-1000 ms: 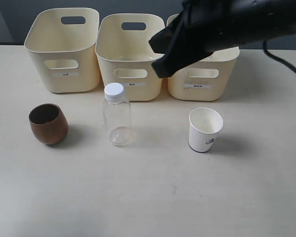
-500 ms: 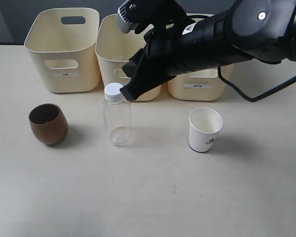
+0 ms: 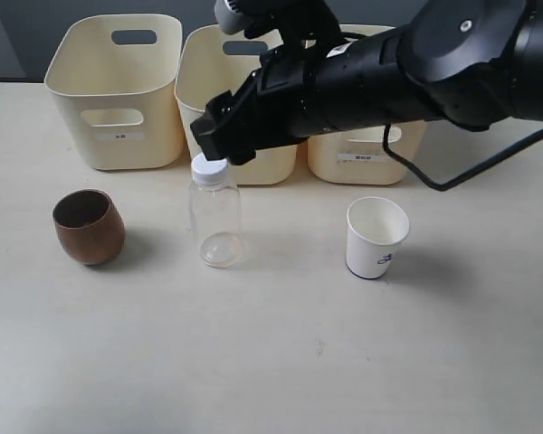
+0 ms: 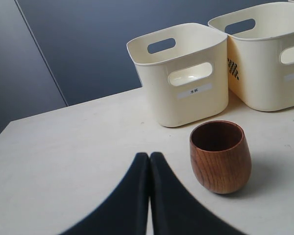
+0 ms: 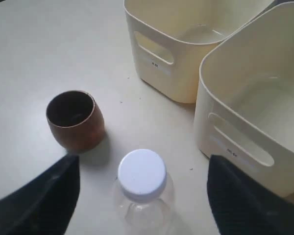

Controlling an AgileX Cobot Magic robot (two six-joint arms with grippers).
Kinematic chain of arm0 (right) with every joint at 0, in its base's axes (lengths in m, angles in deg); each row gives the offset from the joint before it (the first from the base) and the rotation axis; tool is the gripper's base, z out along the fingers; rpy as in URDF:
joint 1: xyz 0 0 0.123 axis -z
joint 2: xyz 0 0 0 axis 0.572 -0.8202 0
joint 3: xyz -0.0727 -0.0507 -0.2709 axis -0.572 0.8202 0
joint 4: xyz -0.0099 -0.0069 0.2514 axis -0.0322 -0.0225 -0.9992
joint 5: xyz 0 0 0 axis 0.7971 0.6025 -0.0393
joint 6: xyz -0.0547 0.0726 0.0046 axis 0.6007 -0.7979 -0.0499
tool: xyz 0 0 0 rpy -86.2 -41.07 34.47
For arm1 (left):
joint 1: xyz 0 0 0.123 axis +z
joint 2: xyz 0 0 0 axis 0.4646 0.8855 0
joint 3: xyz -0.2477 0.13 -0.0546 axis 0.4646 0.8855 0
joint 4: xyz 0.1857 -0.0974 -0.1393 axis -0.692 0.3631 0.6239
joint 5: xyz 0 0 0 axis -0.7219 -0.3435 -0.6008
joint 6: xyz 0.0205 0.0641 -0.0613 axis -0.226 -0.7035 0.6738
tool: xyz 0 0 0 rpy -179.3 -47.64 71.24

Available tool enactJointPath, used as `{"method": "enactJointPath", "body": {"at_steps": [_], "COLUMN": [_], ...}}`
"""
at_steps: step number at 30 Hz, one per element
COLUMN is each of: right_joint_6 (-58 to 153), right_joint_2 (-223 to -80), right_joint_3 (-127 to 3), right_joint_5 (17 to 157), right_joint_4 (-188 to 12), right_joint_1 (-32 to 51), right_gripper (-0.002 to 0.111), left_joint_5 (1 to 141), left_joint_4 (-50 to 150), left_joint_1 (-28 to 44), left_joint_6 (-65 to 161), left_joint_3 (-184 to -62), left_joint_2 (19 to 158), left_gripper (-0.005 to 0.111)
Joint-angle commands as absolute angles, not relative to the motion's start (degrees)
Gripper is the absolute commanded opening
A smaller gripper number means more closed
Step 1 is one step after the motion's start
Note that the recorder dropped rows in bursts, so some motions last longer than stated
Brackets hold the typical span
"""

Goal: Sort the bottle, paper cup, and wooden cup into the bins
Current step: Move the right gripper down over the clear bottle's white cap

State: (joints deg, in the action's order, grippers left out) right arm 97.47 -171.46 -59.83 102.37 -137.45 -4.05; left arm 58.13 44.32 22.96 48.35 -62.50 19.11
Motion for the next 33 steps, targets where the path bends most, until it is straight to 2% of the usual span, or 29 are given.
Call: {"method": "enactJointPath", "body": {"at_steps": [1,10,15,33], "right_joint_6": [97.81,98.03,98.03,98.03], "right_joint_2": [-174.75,-179.28,-180.27,-181.53], "right_joint_3": [-60.21,-64.75,-65.29,-65.29], "right_joint_5": [99.53,104.8,104.32,103.32], "right_joint_4": [-137.89,-138.46,-138.77,-138.64], "right_joint_1": [-4.04,-4.04,-4.04,-4.07], "right_gripper": [0.069,0.07,0.076,0.076], "left_joint_5": [58.36,58.36,58.36,58.36], "left_joint_4": [44.15,44.15,44.15,44.15], "left_joint_1": [23.14,23.14,23.14,23.14], "left_joint_6": [48.46,48.46,48.46,48.46], "left_joint_3": [-62.43,-62.43,-62.43,-62.43], "left_joint_2": [18.83,18.83,18.83,18.83], "left_gripper": [0.0,0.0,0.0,0.0]}}
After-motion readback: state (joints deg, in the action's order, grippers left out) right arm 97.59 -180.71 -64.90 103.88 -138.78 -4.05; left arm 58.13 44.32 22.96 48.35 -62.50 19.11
